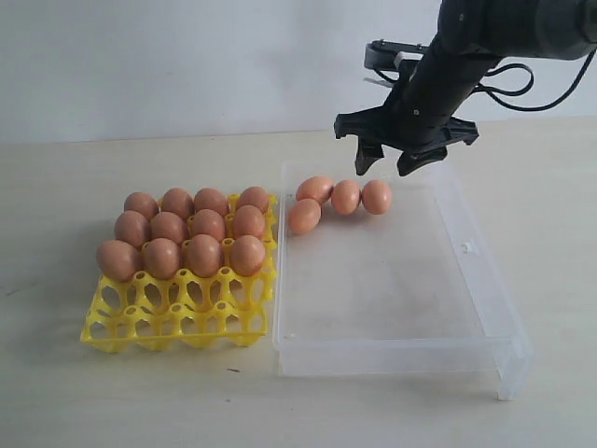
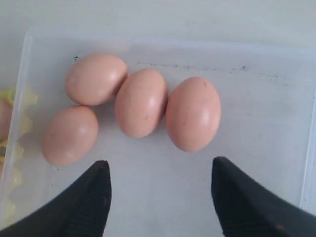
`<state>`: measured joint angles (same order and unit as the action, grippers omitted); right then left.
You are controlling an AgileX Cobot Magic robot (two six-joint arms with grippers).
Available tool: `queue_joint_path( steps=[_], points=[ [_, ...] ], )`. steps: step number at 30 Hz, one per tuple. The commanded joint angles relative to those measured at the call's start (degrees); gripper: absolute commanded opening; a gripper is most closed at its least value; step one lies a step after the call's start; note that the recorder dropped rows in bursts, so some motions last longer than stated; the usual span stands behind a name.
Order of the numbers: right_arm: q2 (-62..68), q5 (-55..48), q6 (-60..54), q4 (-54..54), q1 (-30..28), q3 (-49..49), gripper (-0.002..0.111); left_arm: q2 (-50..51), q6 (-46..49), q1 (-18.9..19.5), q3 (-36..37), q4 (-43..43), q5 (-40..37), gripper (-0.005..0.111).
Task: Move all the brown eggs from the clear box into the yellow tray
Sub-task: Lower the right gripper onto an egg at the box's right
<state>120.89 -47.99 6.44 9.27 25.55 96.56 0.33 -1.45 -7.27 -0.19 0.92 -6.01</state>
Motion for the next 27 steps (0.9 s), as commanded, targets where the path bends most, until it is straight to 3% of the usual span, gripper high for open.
queue_joint_path(
  steps=[1,19,27],
  points=[
    [3.19,0.28,2.00,-2.13,-0.17,2.57,0.059,-0.33,-0.21,-0.15,0.19,-0.42,0.13,0.000],
    [10.87,4.69,12.54,-11.40,-0.41,6.90,0.058,-0.33,-0.21,-0.15,0.19,-0.42,0.13,0.000],
    [12.74,5.01,12.77,-10.31,-0.41,7.36,0.057,-0.33,-0.21,-0.15,0.19,-0.42,0.13,0.000]
  ],
)
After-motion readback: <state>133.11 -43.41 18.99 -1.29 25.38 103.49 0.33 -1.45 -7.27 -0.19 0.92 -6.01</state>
